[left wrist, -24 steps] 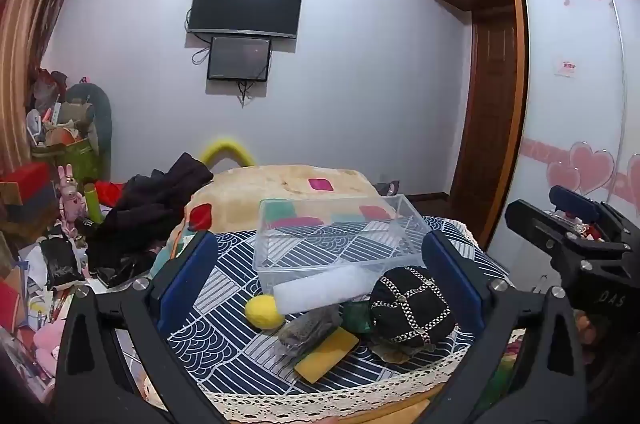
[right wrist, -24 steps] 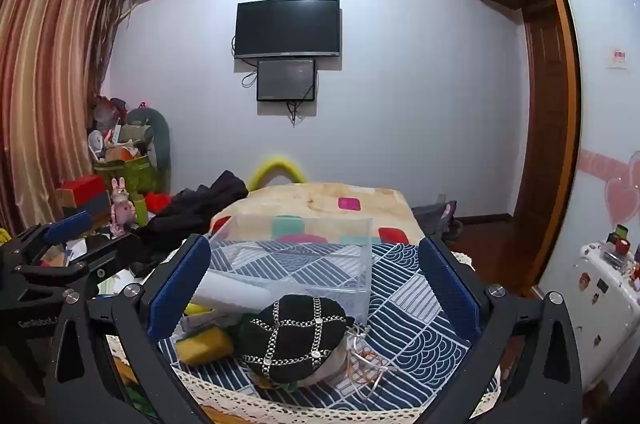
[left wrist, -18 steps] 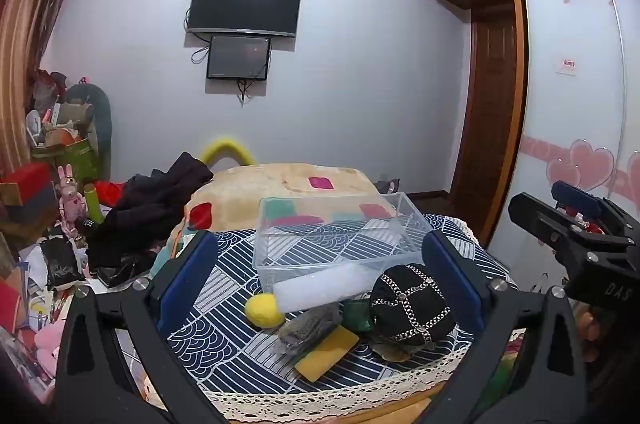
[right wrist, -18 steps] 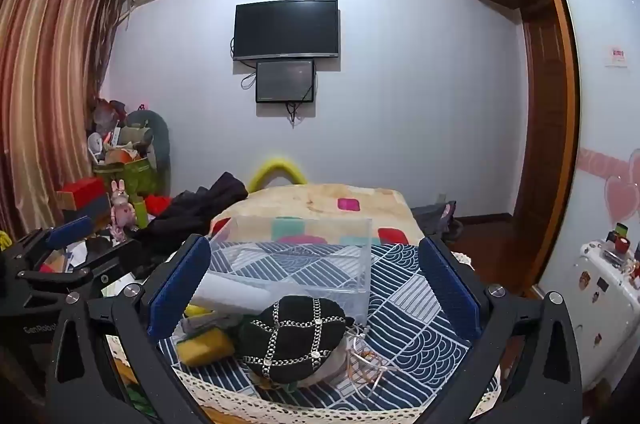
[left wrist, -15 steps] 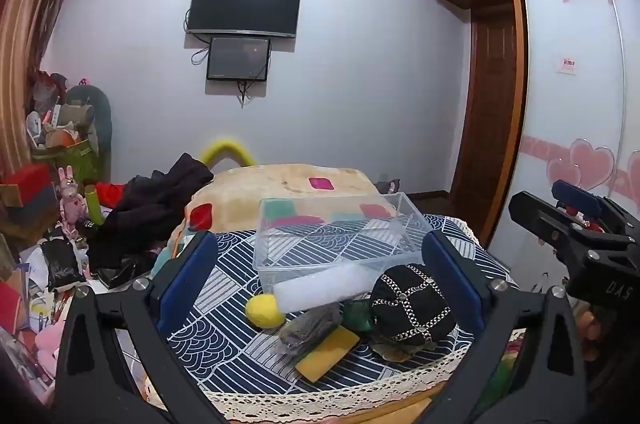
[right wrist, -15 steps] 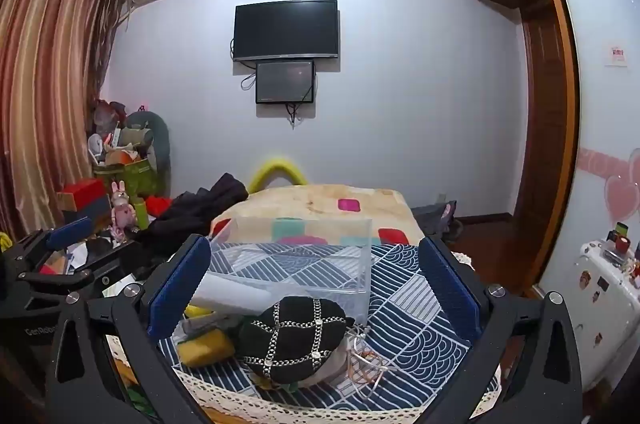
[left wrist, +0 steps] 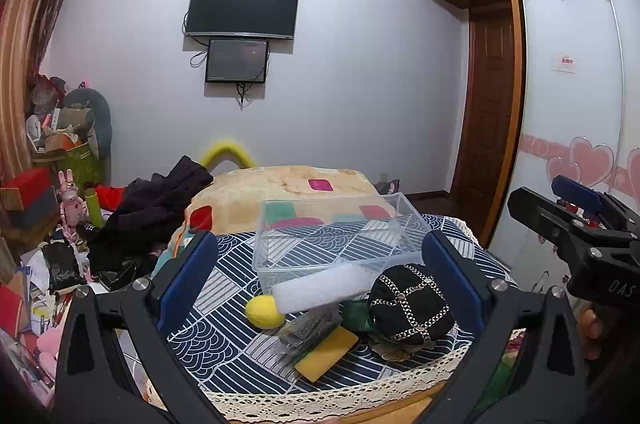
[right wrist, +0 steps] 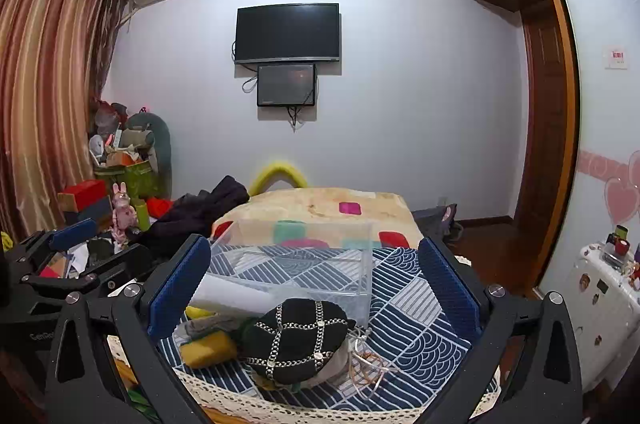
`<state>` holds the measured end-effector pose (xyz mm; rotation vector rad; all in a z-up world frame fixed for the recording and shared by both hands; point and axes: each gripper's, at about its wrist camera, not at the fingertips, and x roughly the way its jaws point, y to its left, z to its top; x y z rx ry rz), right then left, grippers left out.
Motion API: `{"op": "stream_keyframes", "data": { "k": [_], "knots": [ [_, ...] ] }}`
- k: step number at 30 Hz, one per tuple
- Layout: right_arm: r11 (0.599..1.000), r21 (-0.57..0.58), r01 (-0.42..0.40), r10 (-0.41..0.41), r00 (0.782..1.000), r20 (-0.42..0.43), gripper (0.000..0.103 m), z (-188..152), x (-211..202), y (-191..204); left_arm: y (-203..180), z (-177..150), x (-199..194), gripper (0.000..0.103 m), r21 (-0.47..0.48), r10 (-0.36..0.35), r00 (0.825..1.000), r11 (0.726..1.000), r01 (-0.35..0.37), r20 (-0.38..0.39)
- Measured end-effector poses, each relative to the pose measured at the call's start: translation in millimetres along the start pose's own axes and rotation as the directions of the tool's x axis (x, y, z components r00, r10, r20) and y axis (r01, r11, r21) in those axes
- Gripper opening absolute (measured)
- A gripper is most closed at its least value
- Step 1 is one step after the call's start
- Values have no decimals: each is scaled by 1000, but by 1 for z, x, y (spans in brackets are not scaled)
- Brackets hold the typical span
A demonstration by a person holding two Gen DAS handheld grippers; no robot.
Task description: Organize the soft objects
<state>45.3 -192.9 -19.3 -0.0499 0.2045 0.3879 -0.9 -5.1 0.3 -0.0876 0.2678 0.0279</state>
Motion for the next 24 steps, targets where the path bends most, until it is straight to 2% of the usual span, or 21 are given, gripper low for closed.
{"op": "stream_keyframes", "data": {
  "k": [24],
  "knots": [
    [1000,-5,0,0,1000,24,103,2,-6,3,-3,1,-7,103,13,0,1000,1000,-1,20]
  ]
}}
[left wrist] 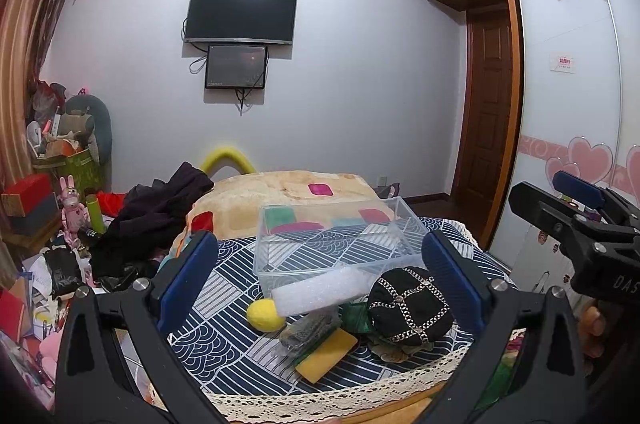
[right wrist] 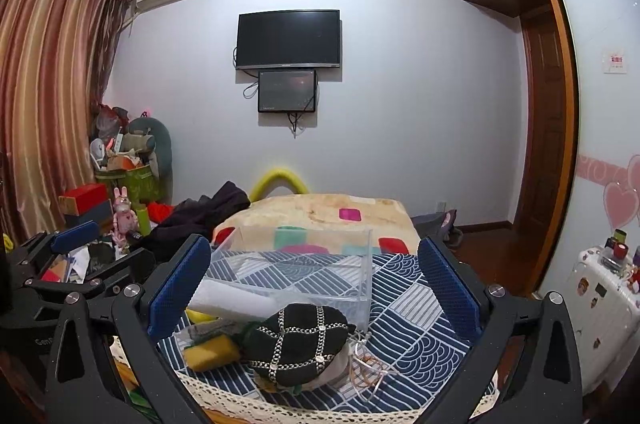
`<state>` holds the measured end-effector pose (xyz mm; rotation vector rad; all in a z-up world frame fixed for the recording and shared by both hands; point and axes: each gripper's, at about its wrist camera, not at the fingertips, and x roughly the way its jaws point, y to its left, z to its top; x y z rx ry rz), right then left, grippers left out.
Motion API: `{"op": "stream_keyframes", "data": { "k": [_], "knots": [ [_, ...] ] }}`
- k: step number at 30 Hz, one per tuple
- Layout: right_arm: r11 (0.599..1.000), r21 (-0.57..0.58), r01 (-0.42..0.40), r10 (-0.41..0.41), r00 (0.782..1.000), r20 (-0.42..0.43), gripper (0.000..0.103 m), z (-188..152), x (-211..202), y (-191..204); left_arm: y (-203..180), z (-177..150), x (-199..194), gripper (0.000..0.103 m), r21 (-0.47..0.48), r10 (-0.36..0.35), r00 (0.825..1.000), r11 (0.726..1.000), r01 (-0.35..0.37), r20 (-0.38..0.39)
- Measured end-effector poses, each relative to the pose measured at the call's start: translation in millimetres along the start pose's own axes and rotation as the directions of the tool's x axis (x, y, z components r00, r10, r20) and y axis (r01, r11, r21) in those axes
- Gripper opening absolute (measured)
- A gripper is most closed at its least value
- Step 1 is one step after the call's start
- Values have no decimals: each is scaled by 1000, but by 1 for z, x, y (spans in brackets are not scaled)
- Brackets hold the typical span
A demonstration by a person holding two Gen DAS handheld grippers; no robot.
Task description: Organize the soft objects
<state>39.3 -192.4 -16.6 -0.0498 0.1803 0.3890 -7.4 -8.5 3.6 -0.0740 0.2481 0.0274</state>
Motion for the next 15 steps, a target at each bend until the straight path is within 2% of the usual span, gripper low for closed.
{"op": "stream_keyframes", "data": {
  "k": [15],
  "knots": [
    [1000,0,0,0,1000,1,103,0,-1,0,1,1,-1,103,-2,-2,1000,1000,2,6]
  ]
}}
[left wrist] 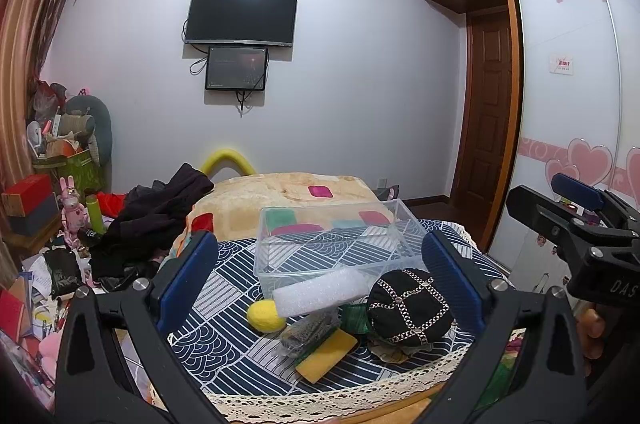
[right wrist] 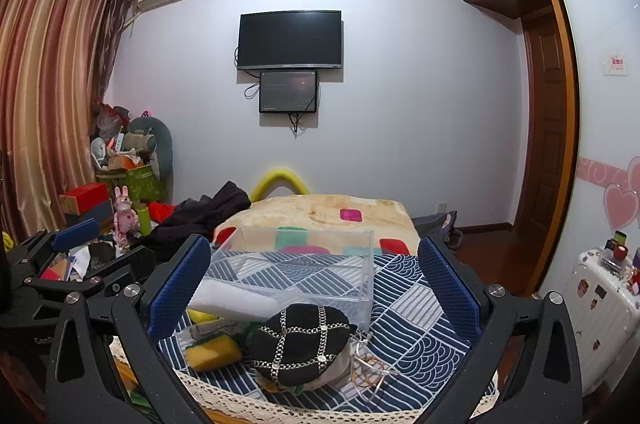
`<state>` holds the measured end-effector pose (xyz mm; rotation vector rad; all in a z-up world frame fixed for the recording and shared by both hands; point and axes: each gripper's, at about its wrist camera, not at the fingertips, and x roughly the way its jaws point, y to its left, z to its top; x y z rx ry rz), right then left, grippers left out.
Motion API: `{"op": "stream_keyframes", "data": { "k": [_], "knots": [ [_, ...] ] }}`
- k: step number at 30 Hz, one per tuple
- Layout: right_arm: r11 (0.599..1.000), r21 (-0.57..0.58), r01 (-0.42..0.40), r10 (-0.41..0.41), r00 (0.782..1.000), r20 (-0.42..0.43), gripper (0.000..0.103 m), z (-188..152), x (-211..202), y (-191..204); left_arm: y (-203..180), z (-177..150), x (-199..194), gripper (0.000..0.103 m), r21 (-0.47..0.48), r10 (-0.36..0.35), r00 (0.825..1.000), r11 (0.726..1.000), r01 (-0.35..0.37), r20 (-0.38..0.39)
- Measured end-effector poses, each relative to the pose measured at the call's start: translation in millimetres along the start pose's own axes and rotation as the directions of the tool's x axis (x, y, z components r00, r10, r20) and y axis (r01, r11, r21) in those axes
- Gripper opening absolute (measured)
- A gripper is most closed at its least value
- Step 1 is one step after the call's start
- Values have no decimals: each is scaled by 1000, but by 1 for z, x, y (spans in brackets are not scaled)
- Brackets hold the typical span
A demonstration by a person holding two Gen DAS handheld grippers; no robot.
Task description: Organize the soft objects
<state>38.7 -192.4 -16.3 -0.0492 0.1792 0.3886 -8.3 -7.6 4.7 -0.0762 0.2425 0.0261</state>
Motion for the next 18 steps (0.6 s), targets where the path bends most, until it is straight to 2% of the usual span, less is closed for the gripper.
{"op": "stream_keyframes", "data": {
  "k": [18],
  "knots": [
    [1000,-3,1,-1,1000,1,103,0,0,0,1,0,-2,103,-1,-3,1000,1000,3,0]
  ]
}}
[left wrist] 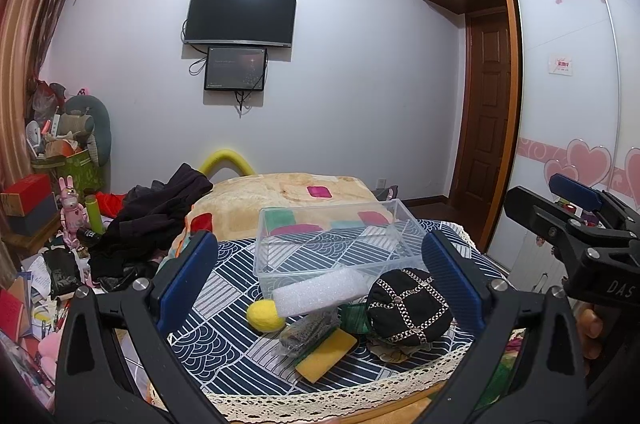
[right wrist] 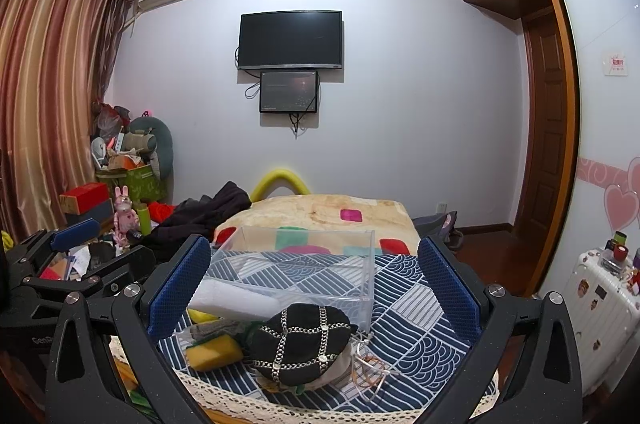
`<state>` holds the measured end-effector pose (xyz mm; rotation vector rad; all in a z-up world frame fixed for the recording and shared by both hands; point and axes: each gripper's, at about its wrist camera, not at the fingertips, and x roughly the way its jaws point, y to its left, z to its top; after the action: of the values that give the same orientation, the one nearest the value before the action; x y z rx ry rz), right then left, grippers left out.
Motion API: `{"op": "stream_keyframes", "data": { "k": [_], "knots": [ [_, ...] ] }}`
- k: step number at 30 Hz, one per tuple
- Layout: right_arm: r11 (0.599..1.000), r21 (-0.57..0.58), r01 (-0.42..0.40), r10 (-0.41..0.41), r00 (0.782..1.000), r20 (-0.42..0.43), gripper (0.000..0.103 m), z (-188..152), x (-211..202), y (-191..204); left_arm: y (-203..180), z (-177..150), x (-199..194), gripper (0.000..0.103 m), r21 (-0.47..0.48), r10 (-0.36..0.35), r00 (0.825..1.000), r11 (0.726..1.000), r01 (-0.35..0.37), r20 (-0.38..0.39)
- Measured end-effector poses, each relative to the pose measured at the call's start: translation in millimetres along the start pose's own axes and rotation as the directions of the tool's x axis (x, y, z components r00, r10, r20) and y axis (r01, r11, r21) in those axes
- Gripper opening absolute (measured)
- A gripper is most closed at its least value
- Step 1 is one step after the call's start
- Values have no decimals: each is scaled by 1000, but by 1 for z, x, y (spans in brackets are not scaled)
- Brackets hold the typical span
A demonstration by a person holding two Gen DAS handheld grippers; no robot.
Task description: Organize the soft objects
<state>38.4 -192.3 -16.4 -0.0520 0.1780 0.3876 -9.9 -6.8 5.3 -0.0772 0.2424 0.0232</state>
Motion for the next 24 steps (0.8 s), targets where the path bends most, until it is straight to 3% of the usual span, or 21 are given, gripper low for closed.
{"op": "stream_keyframes", "data": {
  "k": [11,17,24],
  "knots": [
    [1000,19,8,-7,999,-31,103,-7,10,-3,-3,-5,11,103,19,6,1000,1000,-5,-29],
    [998,56,-16,23,991,-131,103,-25,34,-16,4,-20,40,103,-4,-29,990,1000,29,-135],
    [998,41,-41,51,967,-251,103,-51,61,-14,13,-40,79,103,-74,-61,963,996,43,-262]
  ]
}}
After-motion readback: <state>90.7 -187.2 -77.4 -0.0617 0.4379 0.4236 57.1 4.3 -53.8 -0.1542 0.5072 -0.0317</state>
